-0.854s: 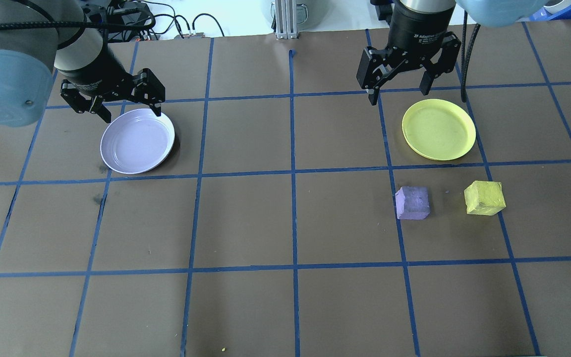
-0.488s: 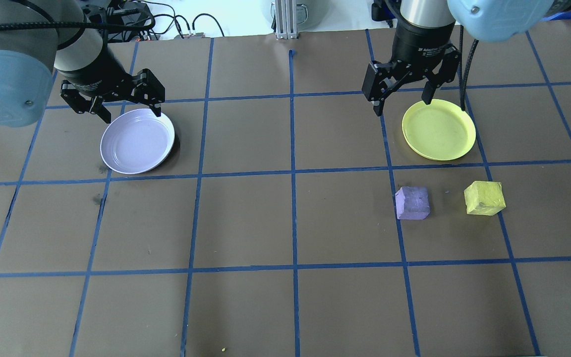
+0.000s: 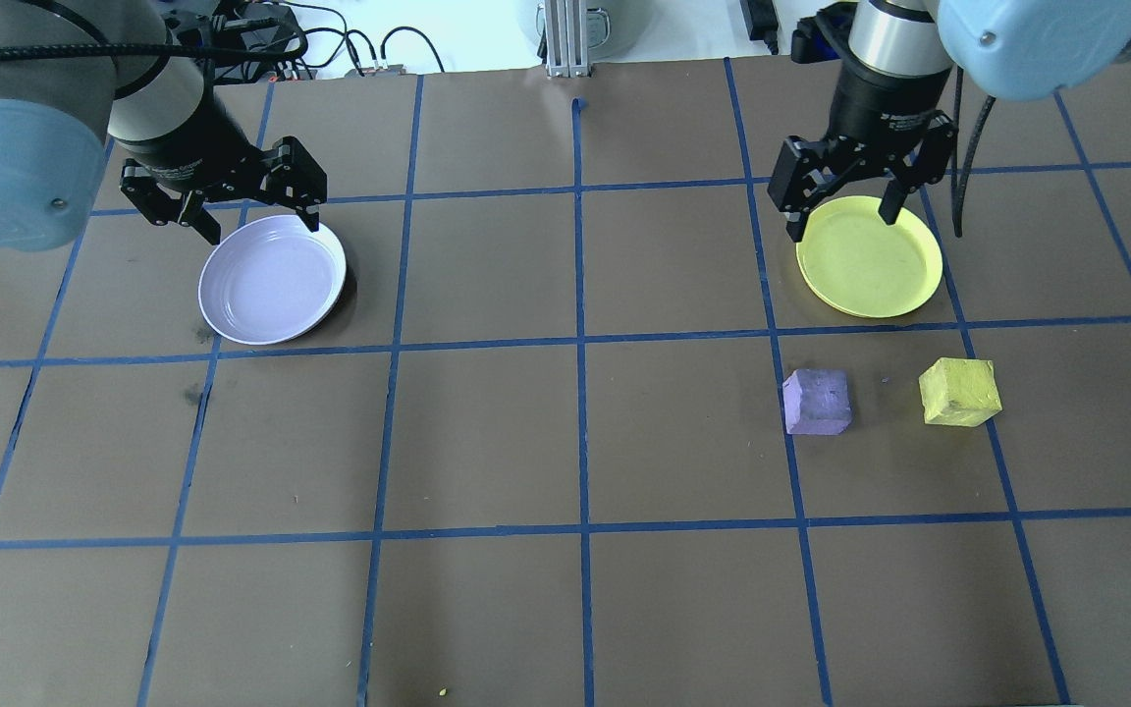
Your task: Sort blocks by color into plates
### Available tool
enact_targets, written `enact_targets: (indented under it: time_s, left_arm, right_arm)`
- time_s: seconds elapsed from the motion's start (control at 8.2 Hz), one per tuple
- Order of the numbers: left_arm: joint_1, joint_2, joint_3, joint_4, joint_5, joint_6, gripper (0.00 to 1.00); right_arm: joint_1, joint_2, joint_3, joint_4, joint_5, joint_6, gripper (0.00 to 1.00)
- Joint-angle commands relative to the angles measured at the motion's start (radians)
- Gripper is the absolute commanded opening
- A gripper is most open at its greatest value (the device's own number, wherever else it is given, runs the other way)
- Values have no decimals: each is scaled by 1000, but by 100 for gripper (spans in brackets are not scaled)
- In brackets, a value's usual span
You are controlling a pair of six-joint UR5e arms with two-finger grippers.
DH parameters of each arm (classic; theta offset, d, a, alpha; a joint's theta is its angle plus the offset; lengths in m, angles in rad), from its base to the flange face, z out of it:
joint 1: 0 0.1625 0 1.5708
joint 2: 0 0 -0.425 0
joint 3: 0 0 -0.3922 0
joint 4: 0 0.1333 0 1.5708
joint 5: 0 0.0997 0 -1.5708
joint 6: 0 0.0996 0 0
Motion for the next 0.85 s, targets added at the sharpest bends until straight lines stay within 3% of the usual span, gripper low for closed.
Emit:
enact_targets:
  time_s: [0.0, 0.12, 0.73]
  left_arm:
    - [0, -5, -2, 4, 1, 0, 100]
    - [2, -5, -4, 10, 1, 2, 100]
    - [2, -9, -4, 10, 1, 0, 100]
  right_arm:
    - [-136, -14, 228, -226, -105, -32, 100]
    - [-150, -14, 251, -262, -104, -32, 100]
    - [-170, 32, 330, -271, -71, -33, 100]
